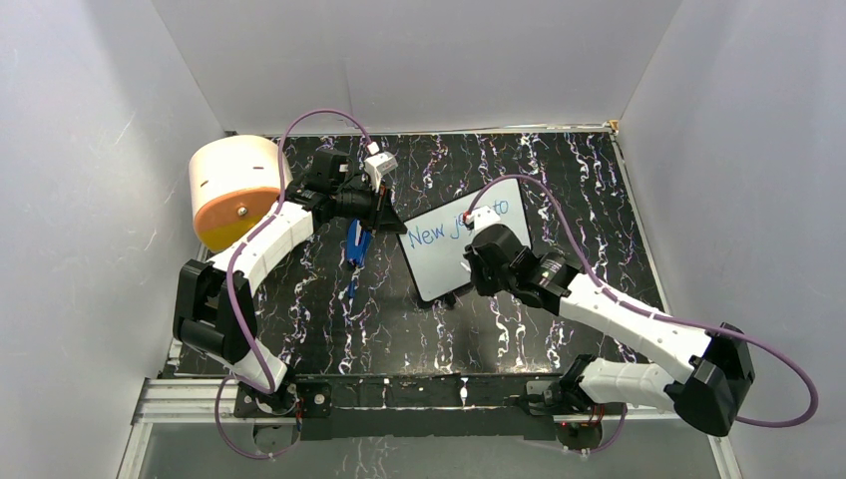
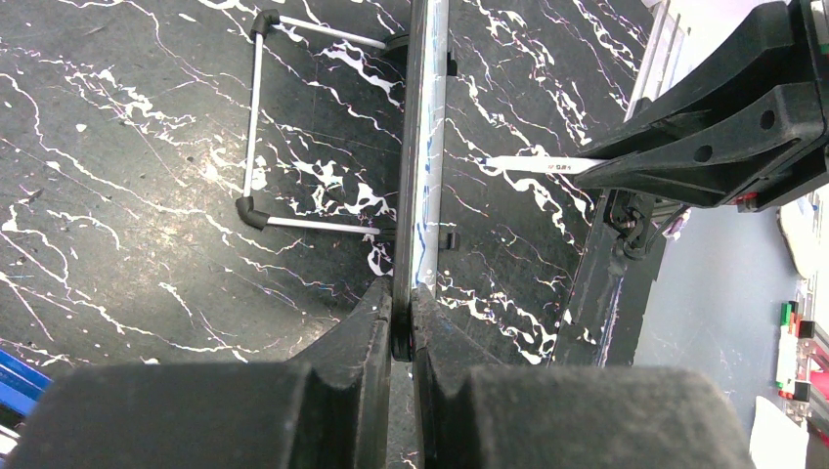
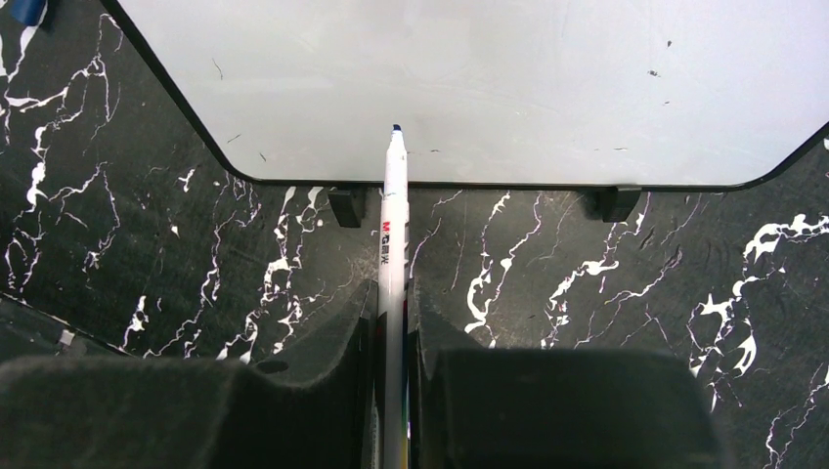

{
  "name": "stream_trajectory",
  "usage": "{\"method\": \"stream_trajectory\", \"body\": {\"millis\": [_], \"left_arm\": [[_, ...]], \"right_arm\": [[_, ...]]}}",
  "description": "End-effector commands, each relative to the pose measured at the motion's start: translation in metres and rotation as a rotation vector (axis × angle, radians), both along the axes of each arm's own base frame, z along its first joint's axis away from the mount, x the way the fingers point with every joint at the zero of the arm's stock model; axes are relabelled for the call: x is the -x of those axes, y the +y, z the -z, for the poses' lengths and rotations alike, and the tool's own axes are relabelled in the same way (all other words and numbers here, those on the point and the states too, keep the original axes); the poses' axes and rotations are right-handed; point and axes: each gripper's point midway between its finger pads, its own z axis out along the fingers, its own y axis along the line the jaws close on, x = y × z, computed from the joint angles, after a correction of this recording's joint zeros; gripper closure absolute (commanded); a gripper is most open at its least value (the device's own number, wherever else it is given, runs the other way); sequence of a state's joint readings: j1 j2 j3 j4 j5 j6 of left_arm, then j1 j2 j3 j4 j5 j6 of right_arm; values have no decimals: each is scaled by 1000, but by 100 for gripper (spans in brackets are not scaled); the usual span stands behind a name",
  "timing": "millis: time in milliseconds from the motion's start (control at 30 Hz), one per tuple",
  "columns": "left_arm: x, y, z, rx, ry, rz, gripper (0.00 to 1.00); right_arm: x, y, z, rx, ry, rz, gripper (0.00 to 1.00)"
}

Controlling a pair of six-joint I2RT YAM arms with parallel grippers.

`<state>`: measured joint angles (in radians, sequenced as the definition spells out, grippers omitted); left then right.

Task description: Write a sentence on the whiteboard

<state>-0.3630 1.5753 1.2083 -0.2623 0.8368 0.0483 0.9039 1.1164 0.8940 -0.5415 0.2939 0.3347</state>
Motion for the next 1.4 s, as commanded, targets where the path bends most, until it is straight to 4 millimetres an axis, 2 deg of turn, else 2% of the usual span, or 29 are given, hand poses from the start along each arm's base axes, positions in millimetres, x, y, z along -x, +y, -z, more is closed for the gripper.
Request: {"method": "stream_trajectory", "body": {"millis": [0,233,467,1100,1367], "left_arm": [[-4,7,1,-37,-51,-24,100],[-4,7,1,-39,-51,-27,100],[-3,7,-1,-35,-54,-24,100],[-3,6,0,-32,-49,-21,100],[-4,6,1,-33,-44,-21,100]], "right_arm": [[-11,13,-21,-47,-60,26,100],[-8,17,-25,-48,-72,19,100],[-1,33,-21,-38,-58,0,100],[3,60,-10,5,-90,-5,100],[3,65,-7,10,-95,-6,100]]}}
